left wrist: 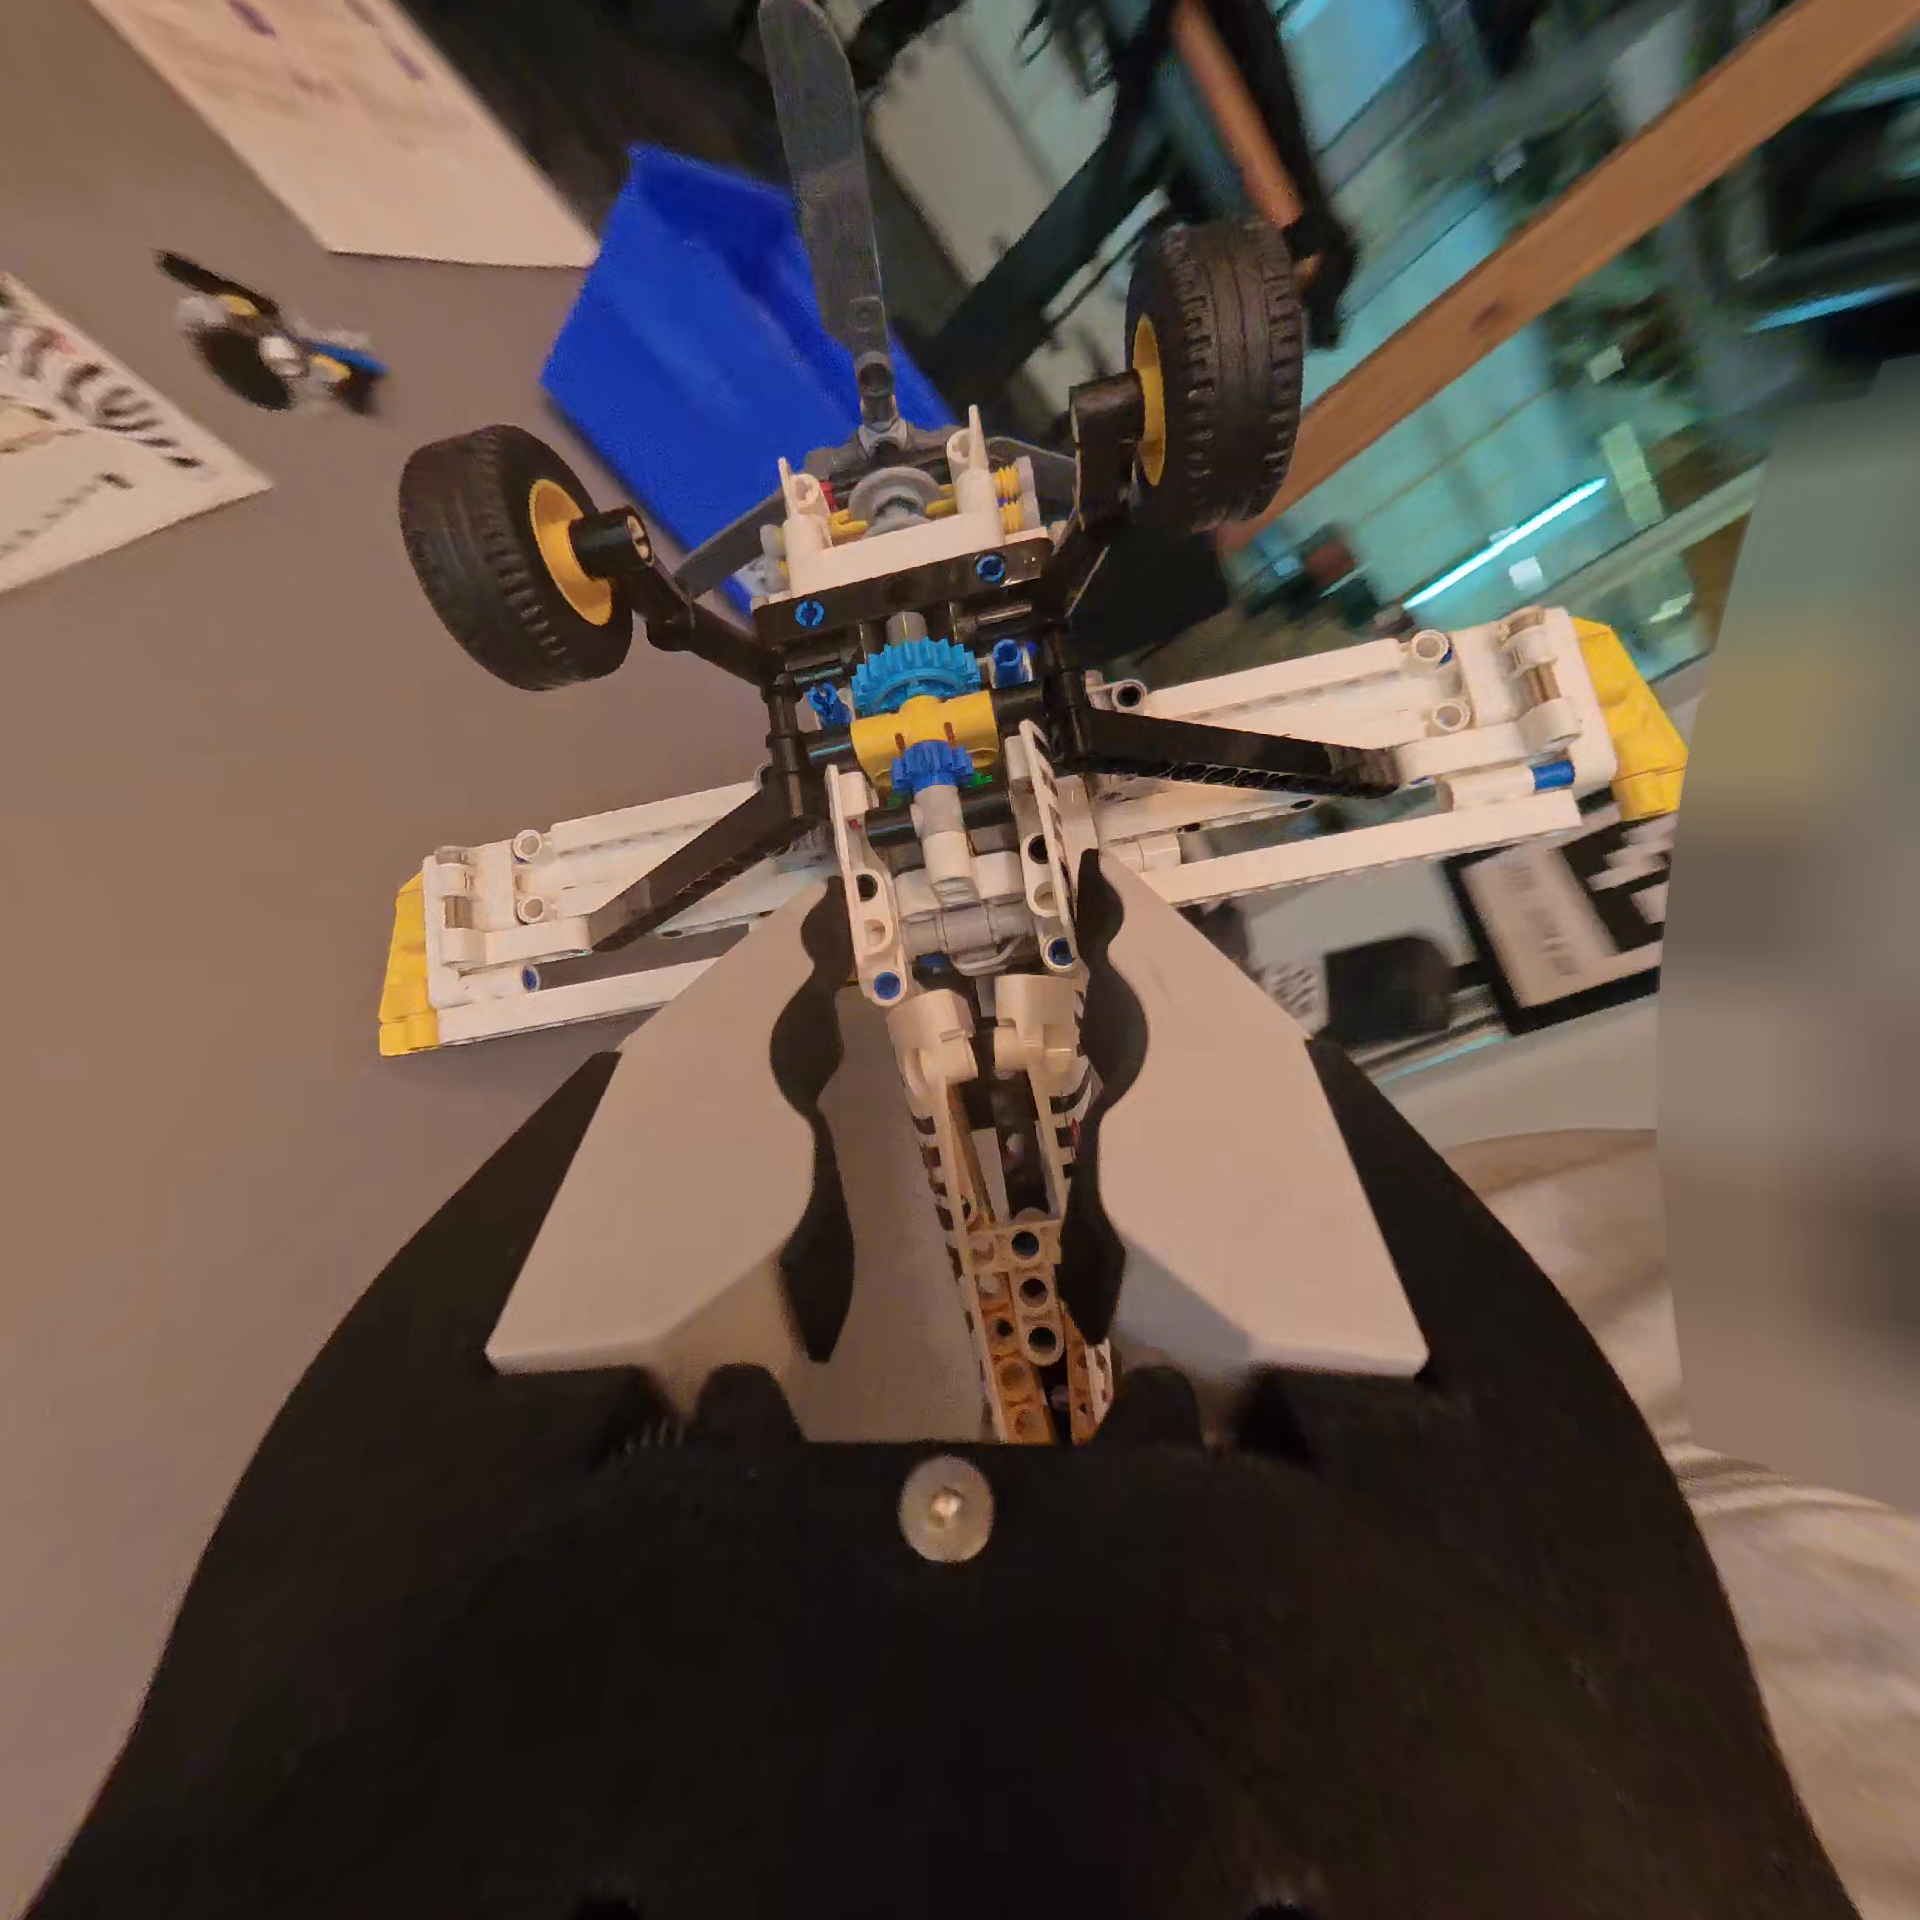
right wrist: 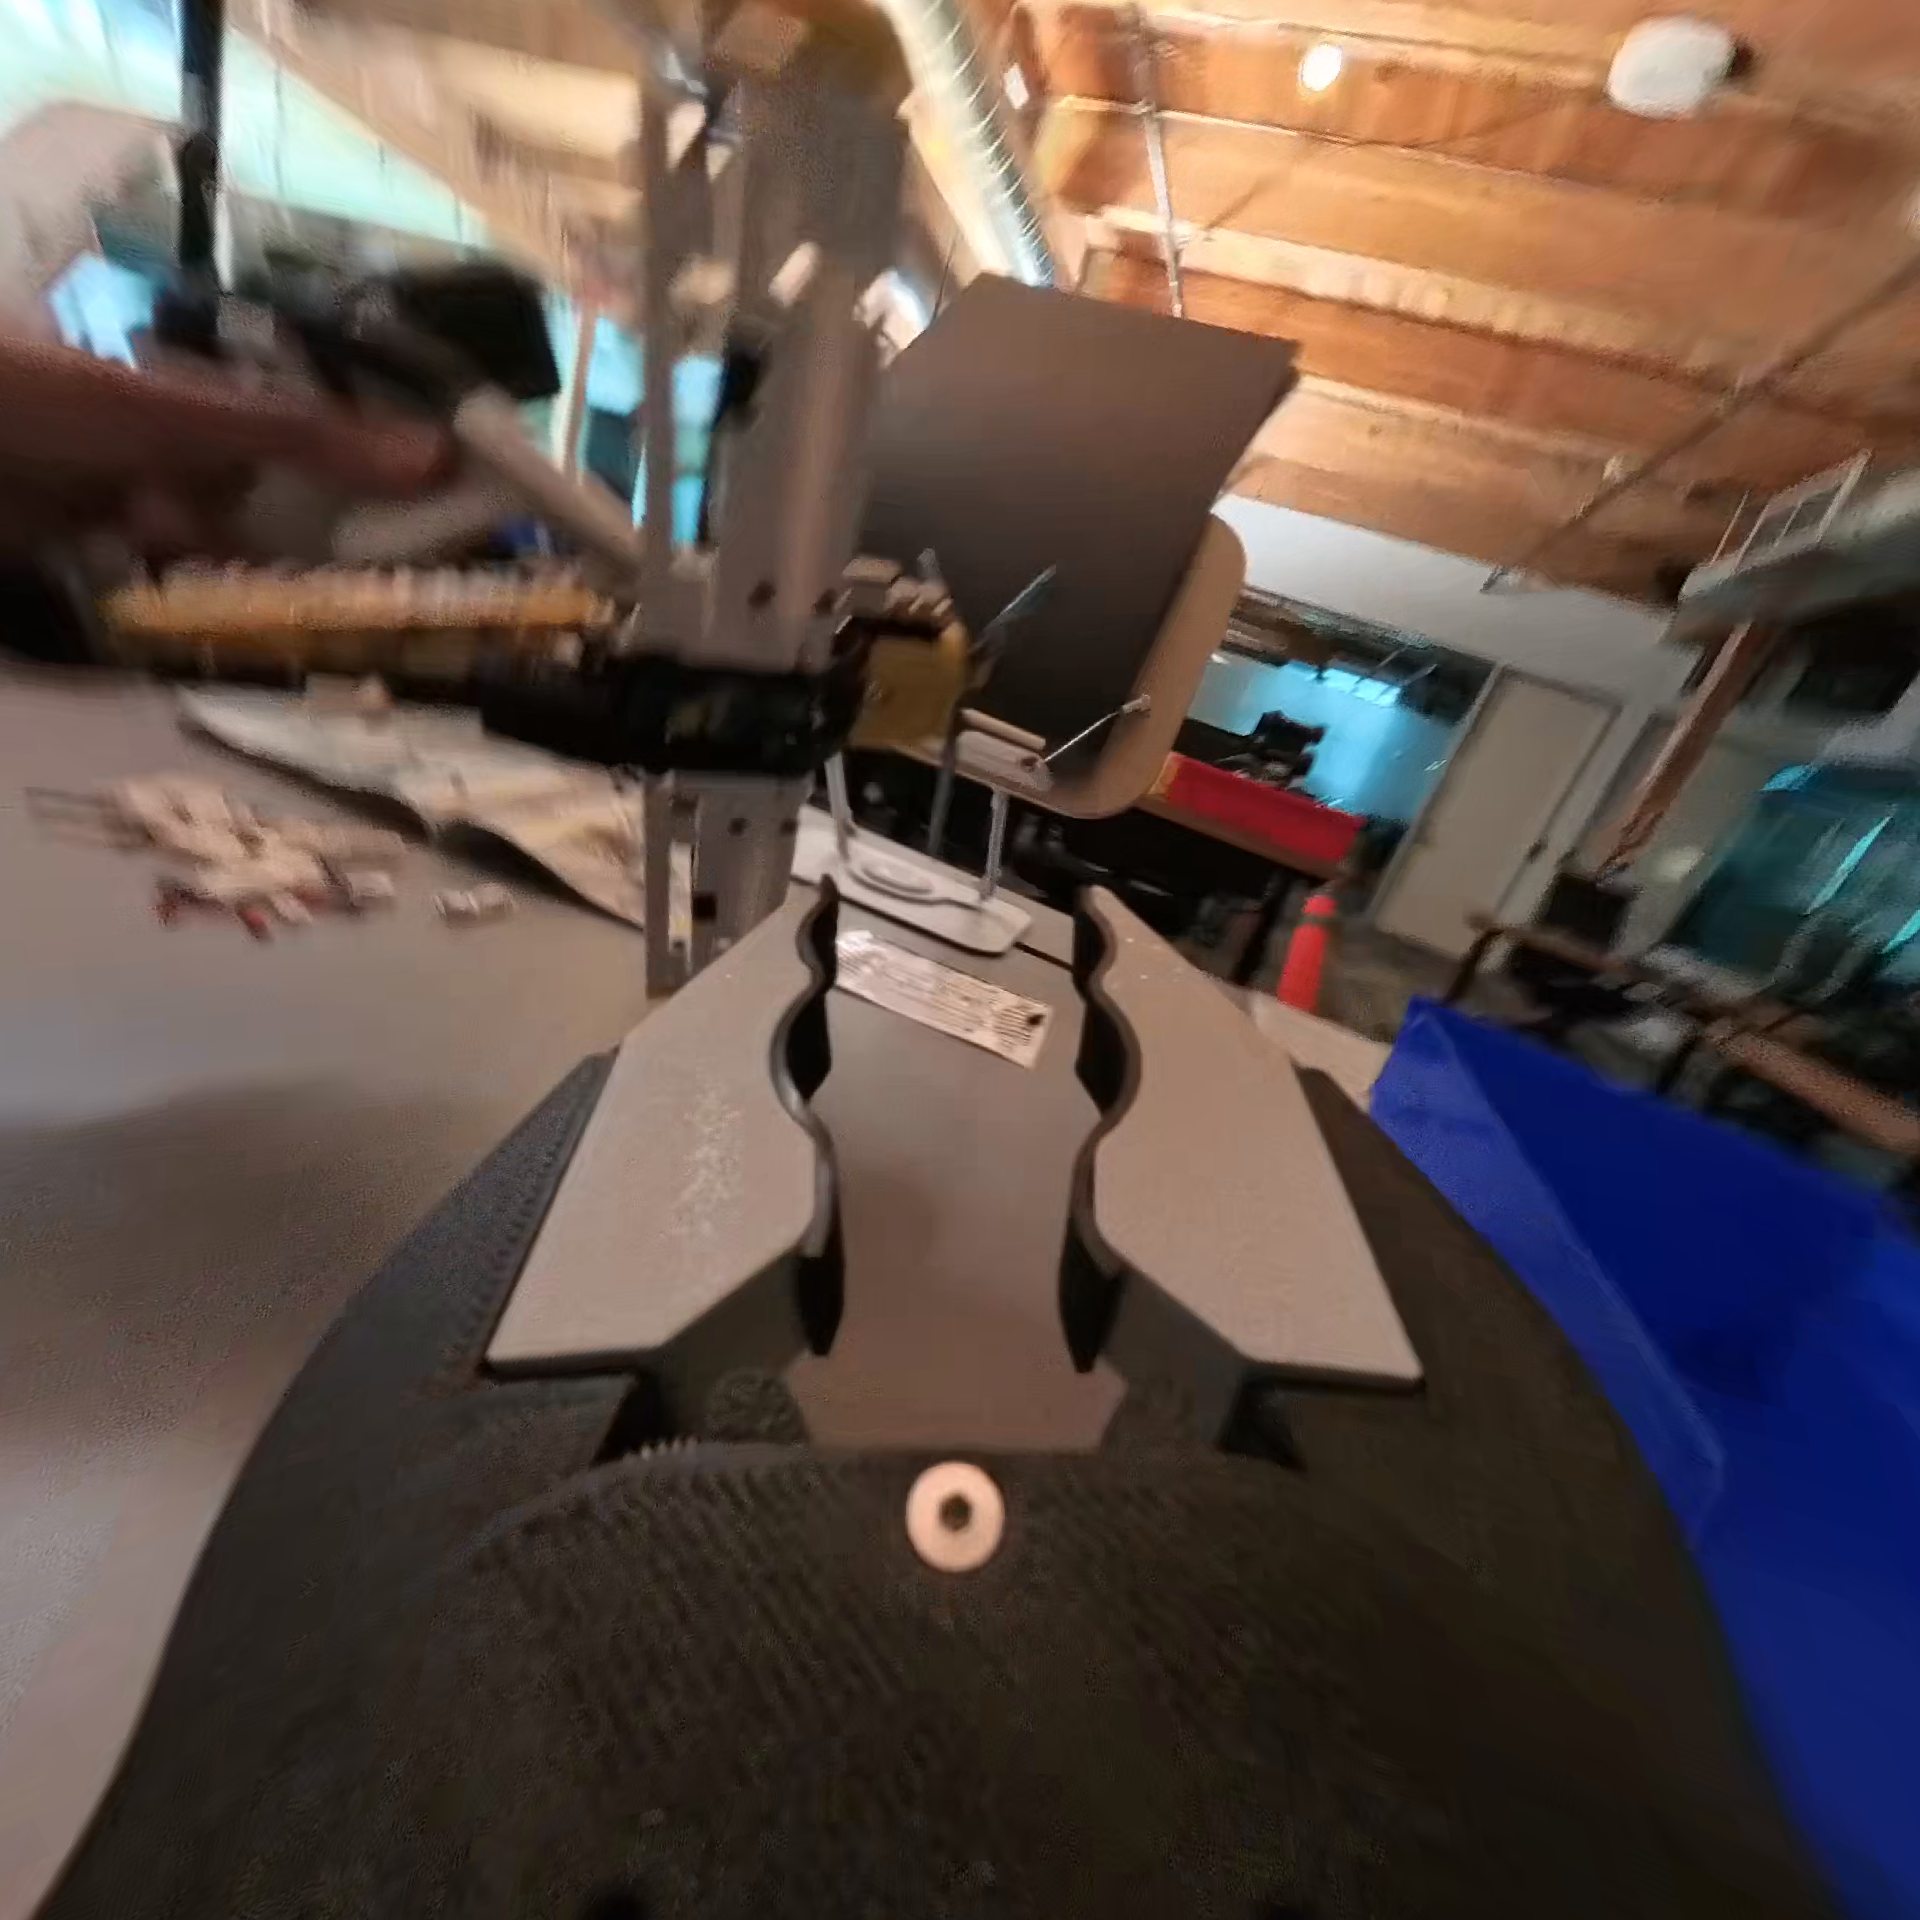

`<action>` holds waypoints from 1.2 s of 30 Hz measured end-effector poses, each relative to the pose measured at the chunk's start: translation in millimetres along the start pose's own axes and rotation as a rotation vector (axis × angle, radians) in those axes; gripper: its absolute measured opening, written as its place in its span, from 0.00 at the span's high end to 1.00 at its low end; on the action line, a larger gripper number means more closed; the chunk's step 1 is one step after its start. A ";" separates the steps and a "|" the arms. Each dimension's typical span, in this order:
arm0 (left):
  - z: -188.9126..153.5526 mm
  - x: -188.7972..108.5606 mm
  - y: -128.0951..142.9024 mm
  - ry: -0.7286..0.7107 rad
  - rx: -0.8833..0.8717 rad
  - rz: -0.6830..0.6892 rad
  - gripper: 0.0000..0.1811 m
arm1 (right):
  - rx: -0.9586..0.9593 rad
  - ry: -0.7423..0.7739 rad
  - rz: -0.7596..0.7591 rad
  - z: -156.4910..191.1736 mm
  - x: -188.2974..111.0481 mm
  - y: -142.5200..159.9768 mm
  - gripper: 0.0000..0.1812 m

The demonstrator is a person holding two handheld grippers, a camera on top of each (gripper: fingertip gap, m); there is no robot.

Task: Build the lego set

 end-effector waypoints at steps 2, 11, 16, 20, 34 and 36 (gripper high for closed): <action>-6.6 -2.8 -3.4 0.116 -0.061 -0.050 0.76 | -0.244 0.015 0.024 22.3 9.2 -2.5 0.71; -32.5 0.9 0.9 0.411 -0.177 -0.135 0.74 | -0.879 -0.060 -0.101 59.1 29.9 -18.3 0.62; -34.6 8.4 5.2 0.405 -0.186 -0.122 0.74 | -1.115 -0.216 -0.191 82.9 35.2 -44.0 0.56; -36.1 13.4 8.2 0.375 -0.177 -0.093 0.76 | -1.349 -0.278 -0.163 93.5 42.5 -46.3 0.55; -38.3 20.7 15.6 0.450 -0.273 -0.087 0.75 | -1.560 -0.275 -0.019 84.8 55.7 -44.9 0.79; -40.1 20.2 13.1 0.461 -0.265 -0.095 0.73 | -1.555 -0.281 -0.002 83.0 56.6 -47.5 0.79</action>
Point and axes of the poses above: each gripper's, where its closed fingertips meet, x out along the fingers, y out of its underside, z = x × y across the jaws, the point moved 4 cm from there along -x, back along the fingers, and after that the axes turned 4 degrees about x, right-handed, at the moved point
